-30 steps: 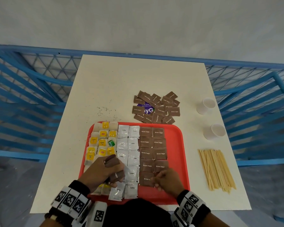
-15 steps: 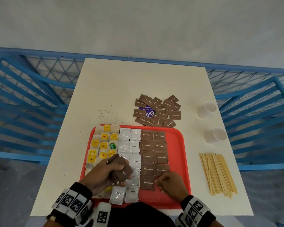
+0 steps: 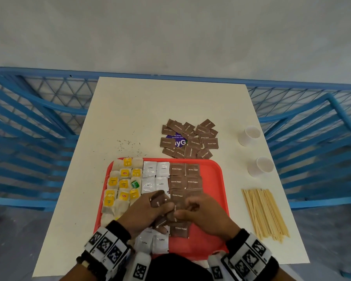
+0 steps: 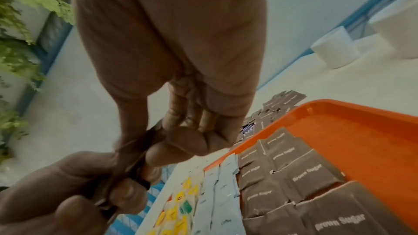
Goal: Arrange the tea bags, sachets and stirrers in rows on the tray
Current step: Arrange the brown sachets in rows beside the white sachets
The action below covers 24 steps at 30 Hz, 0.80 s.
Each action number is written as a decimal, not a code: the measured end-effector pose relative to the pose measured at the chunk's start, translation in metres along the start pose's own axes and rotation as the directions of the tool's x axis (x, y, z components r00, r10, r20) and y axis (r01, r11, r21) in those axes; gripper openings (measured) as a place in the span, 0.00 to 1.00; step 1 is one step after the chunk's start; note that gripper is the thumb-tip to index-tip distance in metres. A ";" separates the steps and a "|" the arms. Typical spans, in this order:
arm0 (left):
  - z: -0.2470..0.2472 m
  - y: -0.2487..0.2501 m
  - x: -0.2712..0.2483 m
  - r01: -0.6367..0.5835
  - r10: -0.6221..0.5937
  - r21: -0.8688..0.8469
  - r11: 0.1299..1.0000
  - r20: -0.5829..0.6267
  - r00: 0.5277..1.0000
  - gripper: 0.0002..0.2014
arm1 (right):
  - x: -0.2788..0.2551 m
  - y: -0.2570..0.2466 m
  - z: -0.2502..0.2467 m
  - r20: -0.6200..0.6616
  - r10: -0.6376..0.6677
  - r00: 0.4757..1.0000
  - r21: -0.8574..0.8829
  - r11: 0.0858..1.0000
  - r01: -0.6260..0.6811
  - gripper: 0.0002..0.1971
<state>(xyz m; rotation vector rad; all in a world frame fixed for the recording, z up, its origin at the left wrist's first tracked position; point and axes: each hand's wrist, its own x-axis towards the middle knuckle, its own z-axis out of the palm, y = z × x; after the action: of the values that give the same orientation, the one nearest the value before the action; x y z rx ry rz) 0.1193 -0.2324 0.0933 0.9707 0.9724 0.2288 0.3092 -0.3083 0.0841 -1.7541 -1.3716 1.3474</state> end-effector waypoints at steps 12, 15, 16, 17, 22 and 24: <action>0.019 -0.006 0.027 0.016 -0.029 0.109 0.994 0.119 0.992 0.10 | -0.018 0.025 -0.028 -0.162 0.204 0.966 0.377 0.917 -0.131 0.05; 0.009 -0.016 0.035 -0.095 -0.011 0.506 0.857 0.202 0.979 0.06 | -0.032 0.062 -0.034 -0.070 0.219 0.973 0.197 0.959 -0.202 0.11; 0.007 -0.019 0.038 -0.126 -0.018 0.628 0.768 0.218 0.976 0.09 | -0.036 0.075 -0.034 -0.034 0.232 0.972 0.124 0.966 -0.227 0.14; 0.004 -0.022 0.041 -0.153 -0.034 0.721 0.676 0.237 0.971 0.11 | -0.038 0.087 -0.032 0.000 0.251 0.968 0.075 0.965 -0.250 0.16; 0.010 -0.047 0.055 -0.195 -0.080 0.938 0.286 0.226 0.971 0.14 | -0.029 0.109 -0.023 0.063 0.319 0.946 -0.046 0.948 -0.316 0.15; 0.017 -0.052 0.058 -0.197 -0.059 0.967 0.158 0.209 0.976 0.10 | -0.025 0.112 -0.021 0.051 0.331 0.942 -0.087 0.941 -0.326 0.16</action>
<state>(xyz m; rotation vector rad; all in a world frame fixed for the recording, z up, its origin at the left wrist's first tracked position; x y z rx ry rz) 0.1540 -0.2400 0.0216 2.2625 0.8103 -0.5742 0.3727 -0.3664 0.0053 -2.0793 -1.2138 1.5541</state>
